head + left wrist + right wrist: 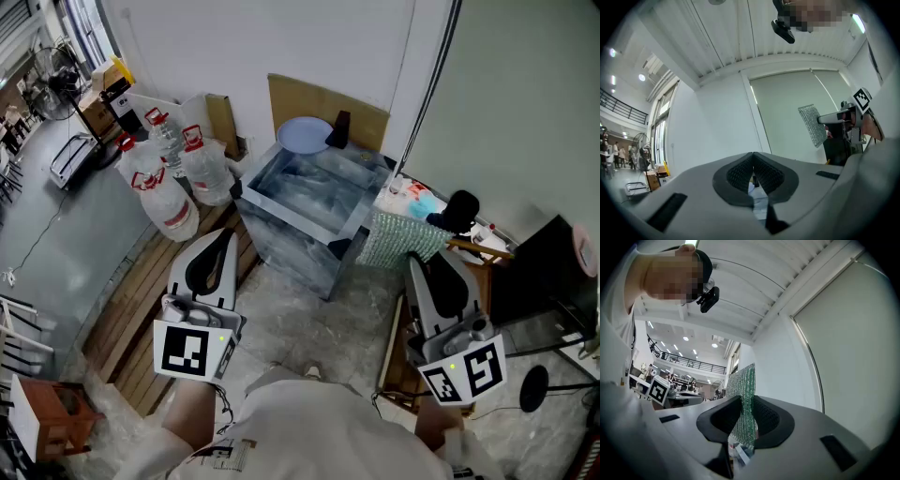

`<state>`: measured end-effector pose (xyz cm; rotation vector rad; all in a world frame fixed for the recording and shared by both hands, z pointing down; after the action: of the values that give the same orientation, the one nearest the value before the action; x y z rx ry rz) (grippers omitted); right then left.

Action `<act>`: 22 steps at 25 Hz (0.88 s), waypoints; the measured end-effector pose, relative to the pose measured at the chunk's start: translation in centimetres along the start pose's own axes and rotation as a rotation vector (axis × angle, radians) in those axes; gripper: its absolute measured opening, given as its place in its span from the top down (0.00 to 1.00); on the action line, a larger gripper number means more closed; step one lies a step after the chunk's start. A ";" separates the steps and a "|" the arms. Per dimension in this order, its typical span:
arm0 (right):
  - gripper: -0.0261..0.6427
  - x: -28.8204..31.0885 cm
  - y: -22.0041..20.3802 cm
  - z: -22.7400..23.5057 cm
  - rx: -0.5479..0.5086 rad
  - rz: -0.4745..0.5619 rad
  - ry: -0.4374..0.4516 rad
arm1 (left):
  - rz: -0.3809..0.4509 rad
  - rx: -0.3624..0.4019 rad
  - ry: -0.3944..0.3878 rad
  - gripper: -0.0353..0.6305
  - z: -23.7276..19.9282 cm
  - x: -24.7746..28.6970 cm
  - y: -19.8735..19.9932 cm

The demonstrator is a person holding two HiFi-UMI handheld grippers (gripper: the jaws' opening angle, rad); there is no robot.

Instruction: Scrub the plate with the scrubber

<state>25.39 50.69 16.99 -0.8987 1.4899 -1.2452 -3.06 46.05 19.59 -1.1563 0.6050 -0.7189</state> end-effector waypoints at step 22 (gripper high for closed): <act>0.80 -0.2 -1.7 0.3 0.043 -0.045 0.019 | -0.049 -0.032 -0.034 0.92 1.6 0.4 -1.2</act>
<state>25.63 50.43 18.73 -0.8985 1.4591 -1.3171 -1.80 46.43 21.15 -1.2137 0.5633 -0.7322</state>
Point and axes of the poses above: the fingertips, and each gripper's own axes: x forward along the fingers, z to its right, y out of its top, the point moved 5 cm from there along -x, backward along the fingers, and after that the axes turned 13 degrees about -y, right-handed, at the moved point
